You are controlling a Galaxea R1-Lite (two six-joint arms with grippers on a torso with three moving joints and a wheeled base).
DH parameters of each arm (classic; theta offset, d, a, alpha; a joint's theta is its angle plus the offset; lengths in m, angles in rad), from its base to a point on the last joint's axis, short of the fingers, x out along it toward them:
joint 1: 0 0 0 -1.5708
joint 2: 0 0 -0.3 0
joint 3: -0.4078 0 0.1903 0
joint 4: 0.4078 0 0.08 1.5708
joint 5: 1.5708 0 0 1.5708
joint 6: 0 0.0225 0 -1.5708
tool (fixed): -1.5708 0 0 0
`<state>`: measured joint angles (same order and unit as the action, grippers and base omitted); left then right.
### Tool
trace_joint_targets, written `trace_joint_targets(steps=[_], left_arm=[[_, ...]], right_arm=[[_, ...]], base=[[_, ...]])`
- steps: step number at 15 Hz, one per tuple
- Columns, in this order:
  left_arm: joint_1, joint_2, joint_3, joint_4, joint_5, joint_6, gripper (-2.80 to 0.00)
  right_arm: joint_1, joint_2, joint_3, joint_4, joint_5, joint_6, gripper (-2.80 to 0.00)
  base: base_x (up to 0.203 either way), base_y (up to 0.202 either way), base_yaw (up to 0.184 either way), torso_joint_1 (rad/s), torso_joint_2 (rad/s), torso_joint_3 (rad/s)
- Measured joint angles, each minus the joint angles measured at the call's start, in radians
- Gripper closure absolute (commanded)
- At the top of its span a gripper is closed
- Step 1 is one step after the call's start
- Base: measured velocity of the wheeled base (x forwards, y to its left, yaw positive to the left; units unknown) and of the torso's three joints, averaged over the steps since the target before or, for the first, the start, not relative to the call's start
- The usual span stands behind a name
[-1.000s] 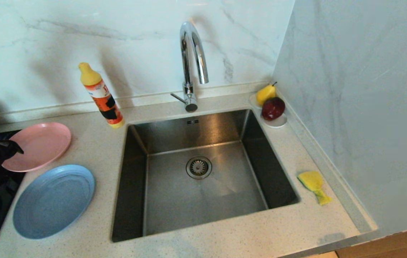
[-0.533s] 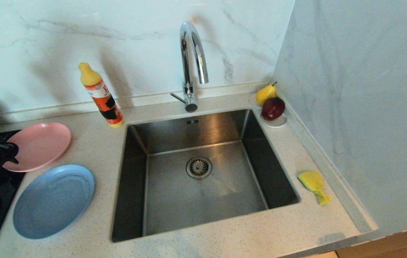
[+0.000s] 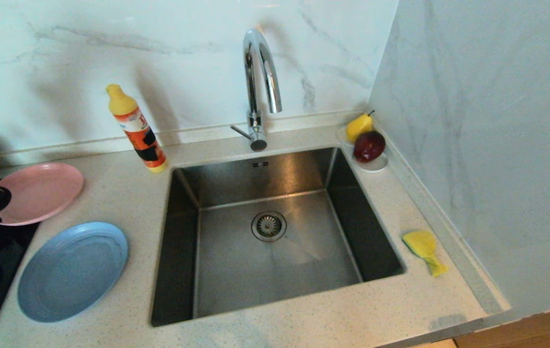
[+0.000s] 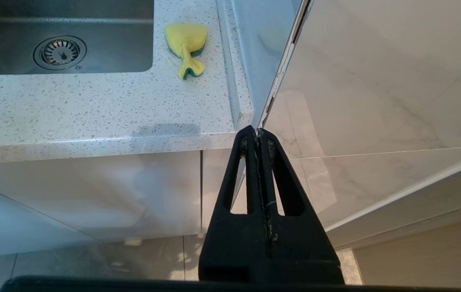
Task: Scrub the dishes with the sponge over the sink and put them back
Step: Place the plate on the plate
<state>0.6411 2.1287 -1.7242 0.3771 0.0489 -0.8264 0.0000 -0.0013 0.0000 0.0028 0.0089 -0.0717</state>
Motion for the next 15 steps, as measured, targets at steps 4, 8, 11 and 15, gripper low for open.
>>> trace_joint_targets(steps=[4,8,11,15], left_arm=[[0.007,-0.041,-0.015,0.024,-0.036,-0.006,0.00],[0.003,-0.104,-0.026,0.084,-0.106,-0.024,0.00],[-0.004,-0.151,-0.026,0.141,-0.108,-0.025,0.00],[-0.008,-0.228,0.031,0.218,-0.168,0.036,0.00]], right_arm=[[0.000,0.000,0.000,0.000,0.000,0.000,0.00],[0.000,0.000,0.000,0.001,0.000,0.000,0.00],[0.000,0.000,0.000,0.000,0.000,0.000,0.00],[0.000,0.000,0.000,0.001,0.000,0.001,0.00]], base=[[0.000,0.000,0.000,0.000,0.00,0.000],[0.000,0.000,0.000,0.000,0.00,0.000],[0.000,0.000,0.000,0.000,0.00,0.000],[0.000,0.000,0.000,0.000,0.00,0.000]])
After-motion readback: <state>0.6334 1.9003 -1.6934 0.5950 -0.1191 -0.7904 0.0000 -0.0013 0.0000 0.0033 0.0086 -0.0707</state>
